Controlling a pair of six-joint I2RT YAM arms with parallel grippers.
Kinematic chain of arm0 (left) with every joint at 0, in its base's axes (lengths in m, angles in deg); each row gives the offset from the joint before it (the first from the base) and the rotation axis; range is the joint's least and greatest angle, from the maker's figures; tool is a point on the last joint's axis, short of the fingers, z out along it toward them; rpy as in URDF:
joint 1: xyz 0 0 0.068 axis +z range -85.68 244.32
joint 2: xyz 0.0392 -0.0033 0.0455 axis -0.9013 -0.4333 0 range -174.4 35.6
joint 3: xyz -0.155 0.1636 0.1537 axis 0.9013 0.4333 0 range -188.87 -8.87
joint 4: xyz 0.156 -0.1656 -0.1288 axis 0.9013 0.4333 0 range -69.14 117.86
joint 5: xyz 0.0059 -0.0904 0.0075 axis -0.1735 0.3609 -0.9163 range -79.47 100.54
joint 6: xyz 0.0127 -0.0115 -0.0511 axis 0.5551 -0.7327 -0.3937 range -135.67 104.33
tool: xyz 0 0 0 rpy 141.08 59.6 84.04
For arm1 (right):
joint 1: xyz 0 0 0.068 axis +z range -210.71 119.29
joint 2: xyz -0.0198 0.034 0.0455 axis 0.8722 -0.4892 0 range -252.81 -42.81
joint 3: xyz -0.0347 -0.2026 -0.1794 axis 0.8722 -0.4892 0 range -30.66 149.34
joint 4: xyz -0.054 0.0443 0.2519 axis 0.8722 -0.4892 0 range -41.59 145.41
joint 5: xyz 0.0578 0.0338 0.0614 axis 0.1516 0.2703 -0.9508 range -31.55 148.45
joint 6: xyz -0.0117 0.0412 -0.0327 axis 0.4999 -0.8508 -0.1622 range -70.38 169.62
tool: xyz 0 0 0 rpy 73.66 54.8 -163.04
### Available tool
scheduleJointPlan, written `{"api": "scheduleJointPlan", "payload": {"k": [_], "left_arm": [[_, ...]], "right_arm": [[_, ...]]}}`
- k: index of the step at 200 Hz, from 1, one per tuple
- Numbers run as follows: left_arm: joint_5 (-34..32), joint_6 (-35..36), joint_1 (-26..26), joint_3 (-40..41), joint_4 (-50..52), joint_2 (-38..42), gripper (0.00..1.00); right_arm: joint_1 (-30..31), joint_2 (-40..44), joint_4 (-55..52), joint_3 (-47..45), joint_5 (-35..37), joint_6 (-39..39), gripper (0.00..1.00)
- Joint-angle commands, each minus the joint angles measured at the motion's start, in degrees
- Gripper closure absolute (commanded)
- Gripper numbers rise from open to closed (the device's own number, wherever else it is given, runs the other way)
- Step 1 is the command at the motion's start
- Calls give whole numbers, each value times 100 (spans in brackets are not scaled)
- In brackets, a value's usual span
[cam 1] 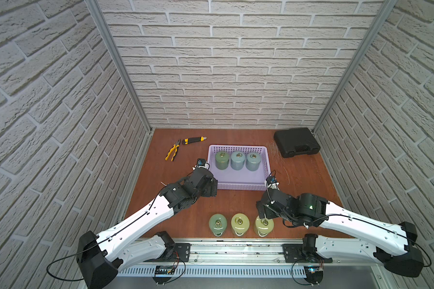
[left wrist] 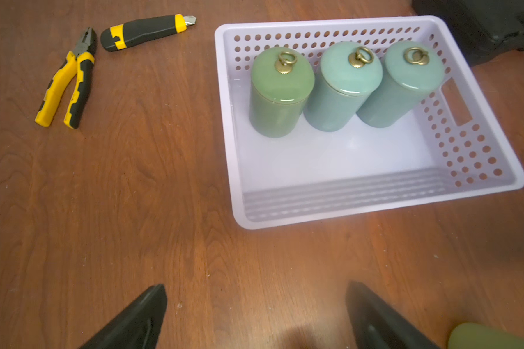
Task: Take the tea canister out of the basket
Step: Pick up the tea canister from the basket.
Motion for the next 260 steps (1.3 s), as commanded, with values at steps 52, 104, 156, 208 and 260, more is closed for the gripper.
{"api": "scheduleJointPlan", "payload": {"k": [52,104,156,208,260], "left_arm": [[640,376,90,-180,-263,-14,2],[673,477,89,-158,-211,125,2],[657,813,87,92,-613,557,2],[672,918,83,315,-839,757,2],[609,883,90,283,-830,636,2]], "right_arm": [[-1336,-930,623,811,-1068,2341,1],[-2207,-1651,1074,1255,-1794,3305,1],[-2885,-2372,1305,1739,-2350,3853,1],[-3472,-2970,1310,2142,-2694,4446,0],[-3873,-3520,1410,2481,-2744,4994,0]]}}
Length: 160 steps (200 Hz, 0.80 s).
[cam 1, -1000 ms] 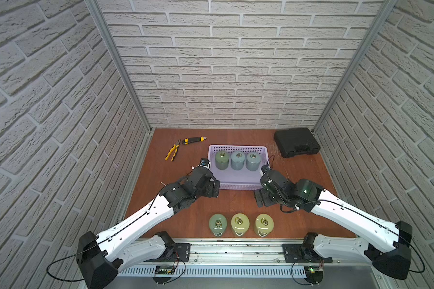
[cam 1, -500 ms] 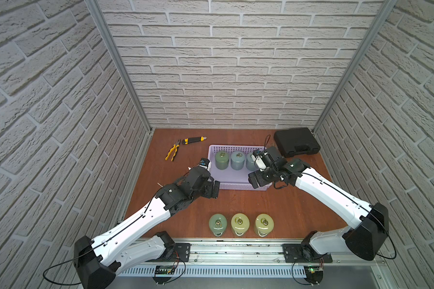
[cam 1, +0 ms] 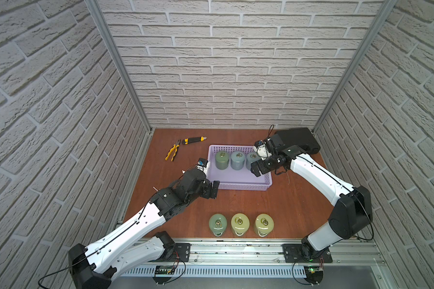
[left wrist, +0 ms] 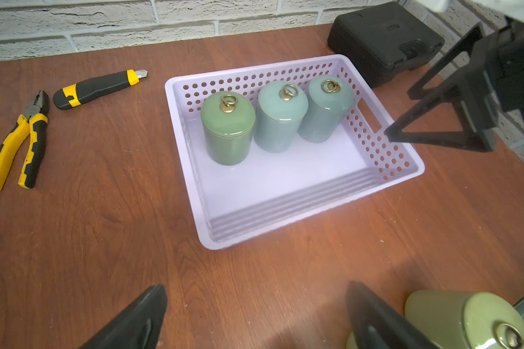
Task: Take the tea canister out of the basket
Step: Pick up the tea canister from the basket.
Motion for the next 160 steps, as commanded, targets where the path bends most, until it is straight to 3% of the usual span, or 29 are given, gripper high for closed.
{"api": "scheduleJointPlan", "payload": {"k": [1,160], "left_arm": [[-42,64,38,40,-247,-45,2],[-412,-171,49,7,-157,-257,2]], "right_arm": [[-122,-218,189,277,-102,427,0],[-346,-2050,457,1684,92,963,0]]}}
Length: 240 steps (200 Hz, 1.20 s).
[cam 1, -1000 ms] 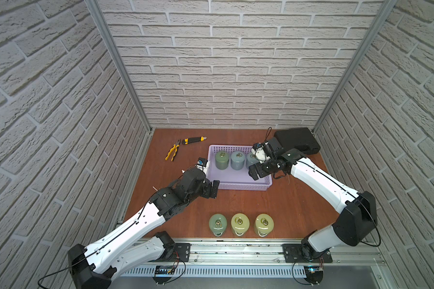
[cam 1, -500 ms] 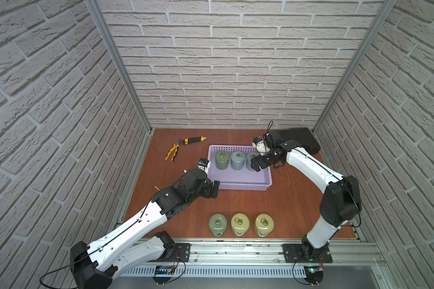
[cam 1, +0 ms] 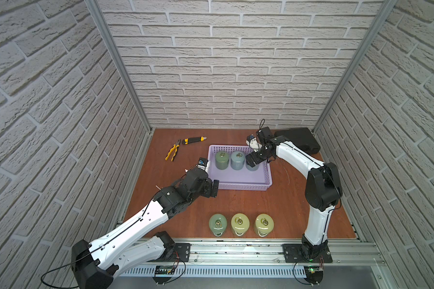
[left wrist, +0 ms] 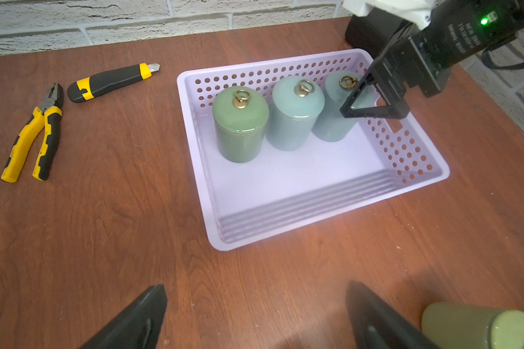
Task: Take the tea canister out of the basket
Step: Pick up the tea canister from the basket.
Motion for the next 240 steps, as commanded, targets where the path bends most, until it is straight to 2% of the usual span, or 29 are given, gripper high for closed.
{"api": "scheduleJointPlan", "payload": {"k": [1,83,108,146,240], "left_arm": [[-144,-62,35,10,-147,-46,2],[-192,-58,82,-116,-161,-296,2],[-184,-59,113,-129,-168,-336,2],[-192,-69,153,-124,-186,-355,2],[-192,-103,180,-68,-254,-355,2]], "right_arm": [[-38,-21,133,201,82,85,0],[-49,-621,30,595,156,67,0],[-56,-729,-37,688,120,51,3],[-75,-767,-135,677,52,7,8],[-90,-722,-203,613,1,-63,8]]}}
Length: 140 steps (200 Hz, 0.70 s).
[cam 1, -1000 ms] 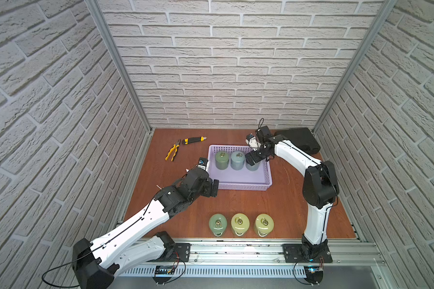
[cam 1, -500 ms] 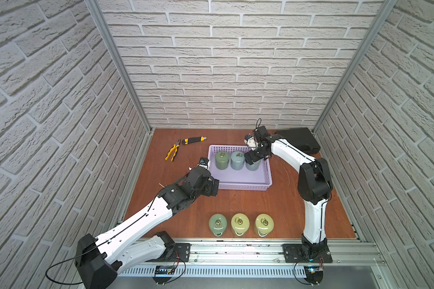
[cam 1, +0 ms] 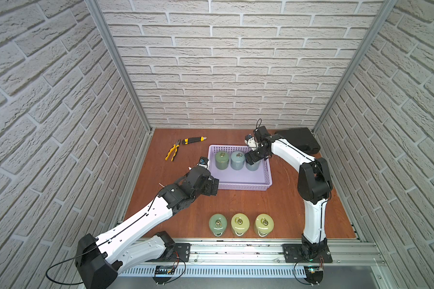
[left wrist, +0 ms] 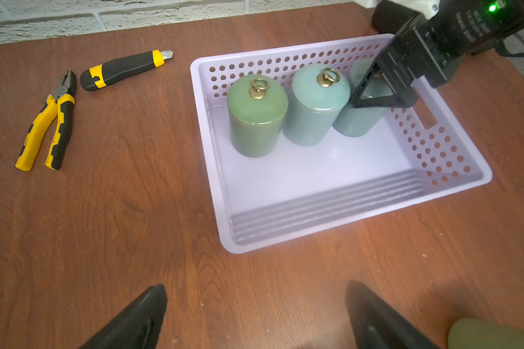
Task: Take the tea canister out of the basket
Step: Pick up the tea canister from the basket.
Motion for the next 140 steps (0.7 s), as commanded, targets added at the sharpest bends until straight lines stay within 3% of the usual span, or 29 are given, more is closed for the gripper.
{"api": "scheduleJointPlan", "payload": {"k": [1,28,58,77,140], "left_arm": [[-65,-75,55,-54,-206,-10,2],[-74,-84,56,-45,-199,16,2],[-89,-109,54,-39,-207,8,2],[-122,-116,55,-32,-216,25,2],[-283,-216,50,125,-313,222,2]], "right_arm": [[-37,-26,-67,8,-95,-62,8],[-47,-23,-85,8,-156,-112,15],[-56,-18,-152,17,-221,-169,37],[-53,38,-209,47,-228,-224,45],[-56,461,-342,201,24,-654,50]]}}
